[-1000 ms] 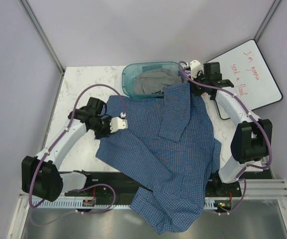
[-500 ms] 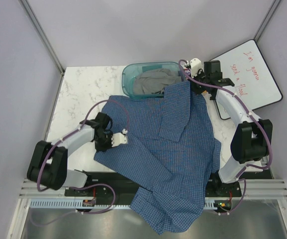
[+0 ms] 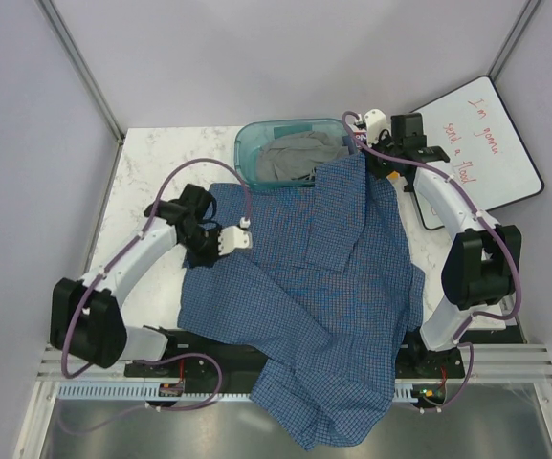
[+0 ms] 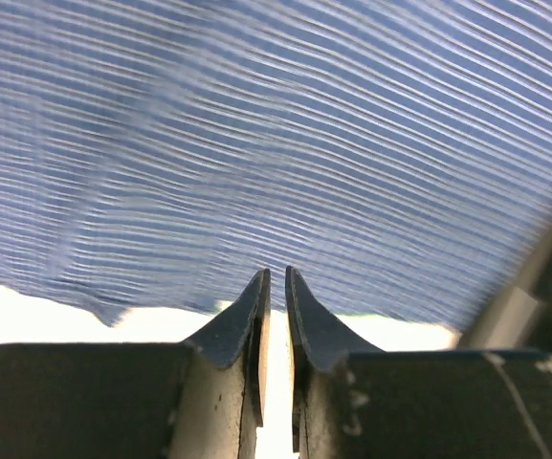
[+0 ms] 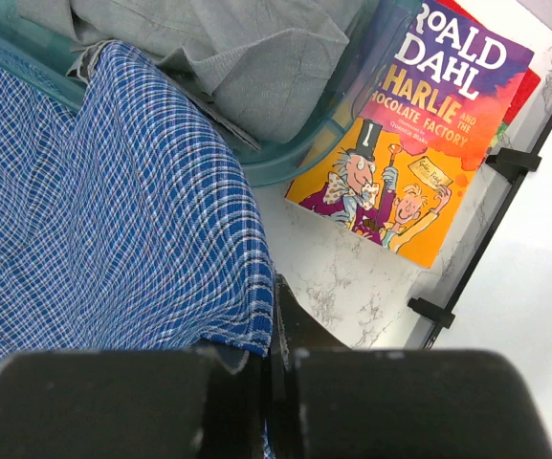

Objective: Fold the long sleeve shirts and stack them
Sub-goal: Flatten the shirt out

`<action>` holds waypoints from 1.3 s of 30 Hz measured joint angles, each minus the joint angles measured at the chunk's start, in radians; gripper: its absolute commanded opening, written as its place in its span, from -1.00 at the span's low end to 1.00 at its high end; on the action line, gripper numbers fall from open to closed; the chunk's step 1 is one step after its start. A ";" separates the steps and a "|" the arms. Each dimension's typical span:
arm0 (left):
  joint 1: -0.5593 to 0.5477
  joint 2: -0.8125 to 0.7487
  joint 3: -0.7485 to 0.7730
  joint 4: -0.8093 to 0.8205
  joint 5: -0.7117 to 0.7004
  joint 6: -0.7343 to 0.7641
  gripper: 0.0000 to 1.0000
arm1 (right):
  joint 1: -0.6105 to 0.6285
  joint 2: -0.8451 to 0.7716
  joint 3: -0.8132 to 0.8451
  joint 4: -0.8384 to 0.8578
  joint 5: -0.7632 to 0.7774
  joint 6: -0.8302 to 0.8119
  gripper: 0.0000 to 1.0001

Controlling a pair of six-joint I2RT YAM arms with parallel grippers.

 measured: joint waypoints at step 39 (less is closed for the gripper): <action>0.134 0.347 0.222 0.168 0.053 -0.090 -0.14 | 0.020 -0.116 -0.045 -0.066 -0.060 -0.048 -0.91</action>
